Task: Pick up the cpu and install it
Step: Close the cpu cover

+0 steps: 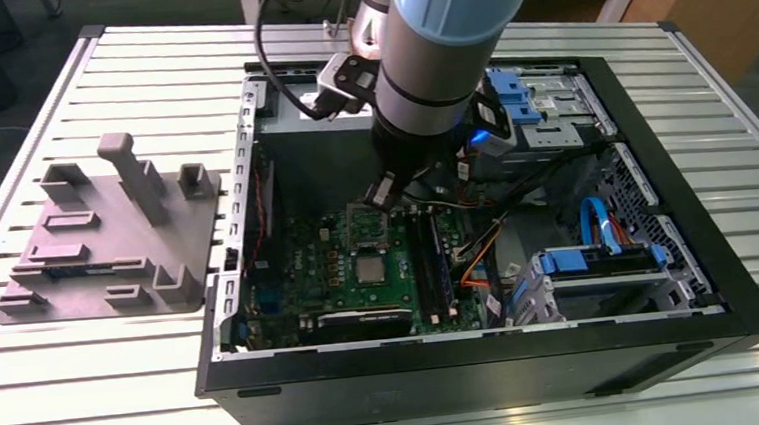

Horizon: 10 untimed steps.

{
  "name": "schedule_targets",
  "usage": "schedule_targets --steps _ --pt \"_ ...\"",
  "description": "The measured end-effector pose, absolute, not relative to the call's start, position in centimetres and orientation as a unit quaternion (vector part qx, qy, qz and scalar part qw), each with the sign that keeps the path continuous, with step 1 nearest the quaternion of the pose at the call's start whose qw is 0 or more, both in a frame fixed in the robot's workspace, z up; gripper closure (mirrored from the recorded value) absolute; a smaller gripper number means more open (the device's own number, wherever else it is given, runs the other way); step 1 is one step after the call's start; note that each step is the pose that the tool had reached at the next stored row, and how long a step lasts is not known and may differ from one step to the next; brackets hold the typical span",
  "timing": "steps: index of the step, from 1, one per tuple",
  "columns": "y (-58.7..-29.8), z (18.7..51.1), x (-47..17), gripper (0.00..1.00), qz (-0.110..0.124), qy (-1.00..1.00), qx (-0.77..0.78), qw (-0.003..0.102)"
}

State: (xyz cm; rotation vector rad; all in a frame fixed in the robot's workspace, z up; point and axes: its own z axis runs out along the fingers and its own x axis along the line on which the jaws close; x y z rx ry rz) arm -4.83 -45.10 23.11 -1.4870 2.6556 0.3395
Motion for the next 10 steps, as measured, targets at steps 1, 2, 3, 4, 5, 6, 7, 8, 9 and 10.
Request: schedule_targets --steps 1,2,3,4,5,6,7,8,9,10 --pt "-45.11 23.17 -4.84 0.89 0.111 0.866 -0.485 0.039" --pt "-45.11 23.22 -4.85 0.89 0.111 0.866 -0.486 0.039" --pt "-45.10 23.27 -4.86 0.89 0.111 0.866 -0.486 0.039" --pt "-45.10 23.31 -4.87 0.89 0.111 0.866 -0.486 0.039" --pt "-45.10 23.36 -4.88 0.89 0.110 0.866 -0.486 0.039" --pt "-45.10 23.42 -4.89 0.89 0.110 0.866 -0.486 0.039" --pt "-45.10 23.48 -4.91 0.89 0.109 0.866 -0.486 0.038" --pt "-45.10 23.53 -4.94 0.89 0.108 0.866 -0.487 0.038" --pt "-45.10 23.58 -4.96 0.89 0.108 0.866 -0.487 0.038" --pt "-45.10 23.62 -4.98 0.89 0.106 0.866 -0.487 0.037"
